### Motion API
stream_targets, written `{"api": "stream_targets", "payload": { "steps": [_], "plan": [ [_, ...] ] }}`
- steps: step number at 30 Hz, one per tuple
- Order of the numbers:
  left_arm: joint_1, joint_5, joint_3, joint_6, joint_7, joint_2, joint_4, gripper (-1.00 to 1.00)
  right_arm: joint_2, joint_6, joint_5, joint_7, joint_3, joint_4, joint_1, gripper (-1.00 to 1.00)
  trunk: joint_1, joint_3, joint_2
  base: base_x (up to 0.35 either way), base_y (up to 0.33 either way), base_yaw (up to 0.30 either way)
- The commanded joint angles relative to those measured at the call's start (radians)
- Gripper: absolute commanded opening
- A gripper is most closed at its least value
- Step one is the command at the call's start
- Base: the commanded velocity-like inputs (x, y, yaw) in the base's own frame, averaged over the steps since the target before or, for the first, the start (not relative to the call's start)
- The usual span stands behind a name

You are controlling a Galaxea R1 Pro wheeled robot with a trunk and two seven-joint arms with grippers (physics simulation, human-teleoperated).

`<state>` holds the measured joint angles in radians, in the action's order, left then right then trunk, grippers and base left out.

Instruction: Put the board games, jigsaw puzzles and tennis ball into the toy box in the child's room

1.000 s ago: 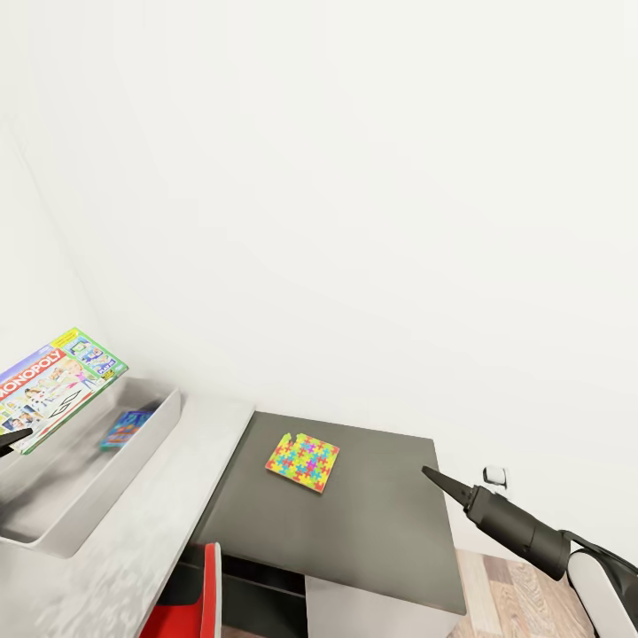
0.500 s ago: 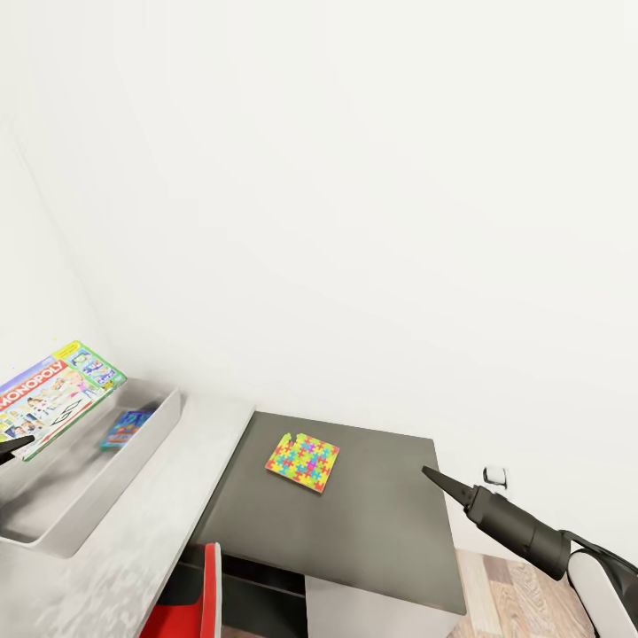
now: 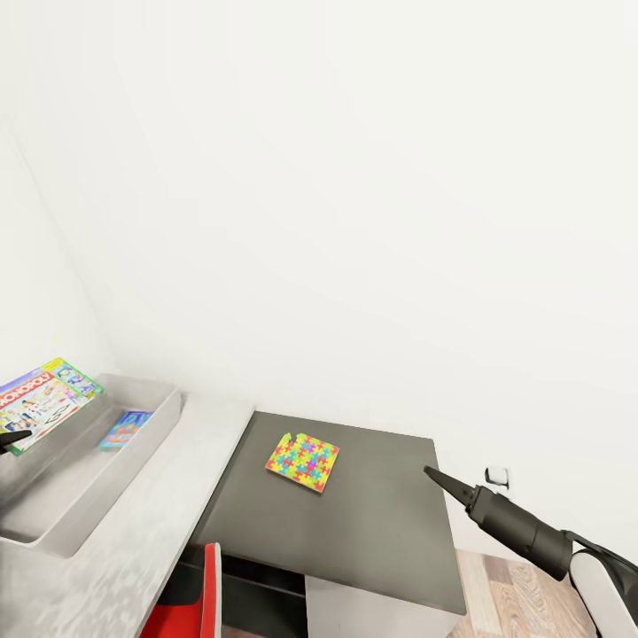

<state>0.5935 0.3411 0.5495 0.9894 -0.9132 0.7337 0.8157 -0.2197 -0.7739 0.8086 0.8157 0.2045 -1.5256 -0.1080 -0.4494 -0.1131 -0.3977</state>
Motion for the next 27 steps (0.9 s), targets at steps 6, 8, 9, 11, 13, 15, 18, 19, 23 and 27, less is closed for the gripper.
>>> {"api": "stream_targets", "payload": {
  "steps": [6, 8, 9, 11, 13, 15, 18, 19, 23, 27],
  "plan": [
    [0.046, -0.003, 0.0, 0.02, 0.071, -0.01, -0.016, -1.0, -0.004, -0.009, 0.003, 0.005, 0.02, 0.0, -0.001, 1.0, -0.001, -0.009, -0.002, 0.0, 0.0, 0.0],
    [0.053, -0.003, 0.0, 0.023, 0.105, -0.024, -0.022, -1.0, -0.006, -0.011, 0.005, 0.006, 0.032, 0.0, -0.001, 1.0, -0.001, -0.012, -0.002, 0.0, 0.0, 0.0],
    [0.055, -0.003, 0.0, 0.023, 0.114, -0.027, -0.023, -1.0, -0.006, -0.012, 0.006, 0.006, 0.035, 0.0, -0.001, 1.0, -0.001, -0.013, -0.002, 0.0, 0.0, 0.0],
    [0.058, -0.003, 0.0, 0.024, 0.142, -0.037, -0.025, -1.0, -0.007, -0.014, 0.008, 0.006, 0.042, 0.0, -0.001, 1.0, -0.001, -0.016, -0.002, 0.0, 0.0, 0.0],
    [0.06, -0.003, 0.0, 0.024, 0.166, -0.044, -0.026, -1.0, -0.009, -0.017, 0.009, 0.007, 0.045, -0.001, -0.001, 1.0, -0.001, -0.02, -0.002, 0.0, 0.0, 0.0],
    [0.061, -0.004, 0.0, 0.024, 0.183, -0.048, -0.027, -1.0, -0.01, -0.019, 0.011, 0.013, 0.047, -0.001, -0.001, 1.0, -0.001, -0.023, -0.002, 0.0, 0.0, 0.0],
    [0.061, -0.004, 0.0, 0.024, 0.191, -0.051, -0.027, -1.0, -0.011, -0.021, 0.012, 0.031, 0.049, -0.001, -0.001, 1.0, -0.001, -0.028, -0.002, 0.0, 0.0, 0.0],
    [0.061, -0.005, 0.0, 0.023, 0.192, -0.053, -0.027, -1.0, -0.011, -0.022, 0.012, 0.038, 0.049, -0.001, -0.001, 1.0, -0.001, -0.029, -0.002, 0.0, 0.0, 0.0],
    [0.061, -0.01, 0.0, 0.02, 0.197, -0.06, -0.027, -1.0, -0.012, -0.03, 0.011, 0.089, 0.062, -0.001, -0.001, 1.0, -0.001, -0.036, -0.002, 0.0, 0.0, 0.0],
    [0.062, -0.013, 0.0, 0.017, 0.199, -0.062, -0.027, -1.0, -0.011, -0.038, 0.008, 0.106, 0.081, -0.001, -0.001, 1.0, -0.001, -0.043, -0.002, 0.0, 0.0, 0.0]
  ]
}}
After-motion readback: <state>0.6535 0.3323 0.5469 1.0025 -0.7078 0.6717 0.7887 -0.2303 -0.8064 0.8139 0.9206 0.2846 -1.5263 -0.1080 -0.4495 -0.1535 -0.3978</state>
